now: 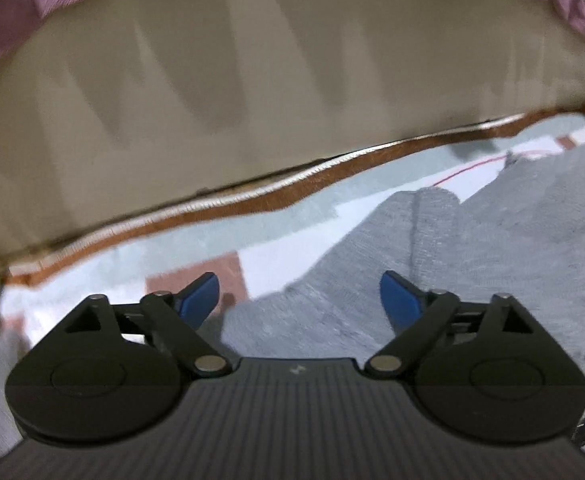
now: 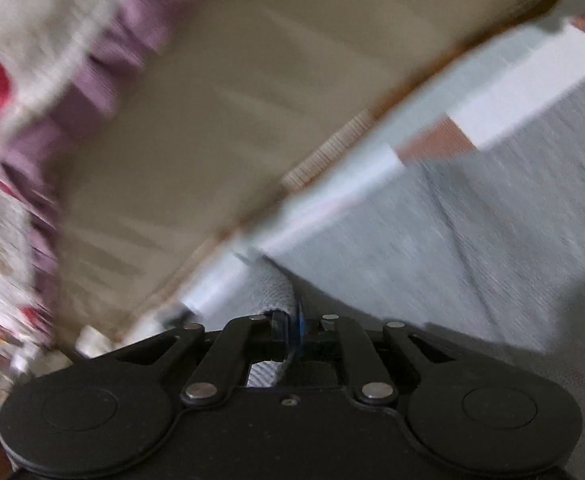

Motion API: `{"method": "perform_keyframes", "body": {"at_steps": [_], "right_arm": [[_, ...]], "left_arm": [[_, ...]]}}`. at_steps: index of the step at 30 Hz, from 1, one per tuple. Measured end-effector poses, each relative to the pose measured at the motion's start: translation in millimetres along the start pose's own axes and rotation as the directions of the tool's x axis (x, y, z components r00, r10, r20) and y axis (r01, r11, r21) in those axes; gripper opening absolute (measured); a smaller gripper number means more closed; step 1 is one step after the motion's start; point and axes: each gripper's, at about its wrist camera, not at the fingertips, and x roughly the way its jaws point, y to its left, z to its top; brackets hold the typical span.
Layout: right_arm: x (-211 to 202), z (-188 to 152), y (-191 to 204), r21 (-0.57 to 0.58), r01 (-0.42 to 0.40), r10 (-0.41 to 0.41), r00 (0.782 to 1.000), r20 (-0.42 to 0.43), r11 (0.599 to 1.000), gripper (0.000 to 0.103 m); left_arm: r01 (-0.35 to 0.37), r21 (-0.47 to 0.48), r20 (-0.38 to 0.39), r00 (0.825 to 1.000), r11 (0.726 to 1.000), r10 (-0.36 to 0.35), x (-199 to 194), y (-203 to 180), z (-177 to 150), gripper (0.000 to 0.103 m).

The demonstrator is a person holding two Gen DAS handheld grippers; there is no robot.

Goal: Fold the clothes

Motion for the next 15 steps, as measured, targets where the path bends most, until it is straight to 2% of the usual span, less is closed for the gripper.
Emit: {"method": "perform_keyframes", "body": {"at_steps": [2, 4, 5, 7, 9, 10, 11, 12, 13, 14, 15], "right_arm": [[-5.3, 1.7, 12.9, -0.099, 0.021, -0.022, 1.000, -0.011, 0.995, 0.011], [-6.8, -0.7, 28.7, -0.235, 0.072, -0.081, 0.996, -0.030, 0.969, 0.013], [-6.1, -2.7, 35.6, -0.301, 0.092, -0.110, 0.993, -0.044, 0.949, 0.023], [0.6, -9.7, 43.9, -0.416, 0.106, -0.161, 0.982, -0.099, 0.903, 0.041], [5.9, -16.3, 44.9, -0.458, 0.077, -0.156, 0.978, -0.136, 0.885, 0.042], [6.0, -17.1, 46.4, -0.458, 0.062, -0.139, 0.981, -0.135, 0.887, 0.042], [6.2, -17.9, 47.8, -0.458, 0.047, -0.122, 0.983, -0.134, 0.888, 0.042], [6.3, -18.7, 49.3, -0.458, 0.032, -0.104, 0.986, -0.133, 0.888, 0.038], [6.2, -19.8, 51.1, -0.461, 0.004, -0.075, 0.988, -0.136, 0.887, 0.028], [5.7, -21.2, 53.3, -0.470, -0.048, -0.024, 0.989, -0.146, 0.882, 0.006], [4.7, -22.1, 54.9, -0.470, -0.099, 0.028, 0.988, -0.155, 0.877, 0.005]], "left_arm": [[-0.038, 0.036, 0.015, 0.999, 0.999, 0.038, 0.0, 0.4, 2.4, 0.091], [-0.047, 0.042, 0.030, 0.998, 0.998, 0.046, 0.9, -1.3, -0.1, 0.092], [-0.051, 0.042, 0.037, 0.998, 0.998, 0.050, 1.4, -2.0, -1.4, 0.093], [-0.044, -0.024, 0.041, 0.998, 0.999, 0.044, 1.5, 0.1, -5.5, 0.093], [-0.011, -0.115, 0.028, 1.000, 0.993, 0.014, 2.5, 5.0, -7.9, 0.091], [0.030, -0.143, 0.030, 0.999, 0.989, -0.026, -0.1, 6.0, -9.3, 0.085], [0.071, -0.169, 0.034, 0.997, 0.983, -0.066, -2.7, 7.0, -10.7, 0.057], [0.106, -0.192, 0.040, 0.994, 0.976, -0.100, -5.7, 7.2, -11.8, 0.020], [0.082, -0.164, 0.051, 0.996, 0.983, -0.075, -13.7, -1.8, -10.5, 0.013], [0.057, -0.130, 0.066, 0.997, 0.990, -0.049, -19.5, -9.4, -10.3, 0.012], [0.031, -0.095, 0.081, 0.996, 0.995, -0.023, -25.3, -17.1, -10.1, 0.012]]}}
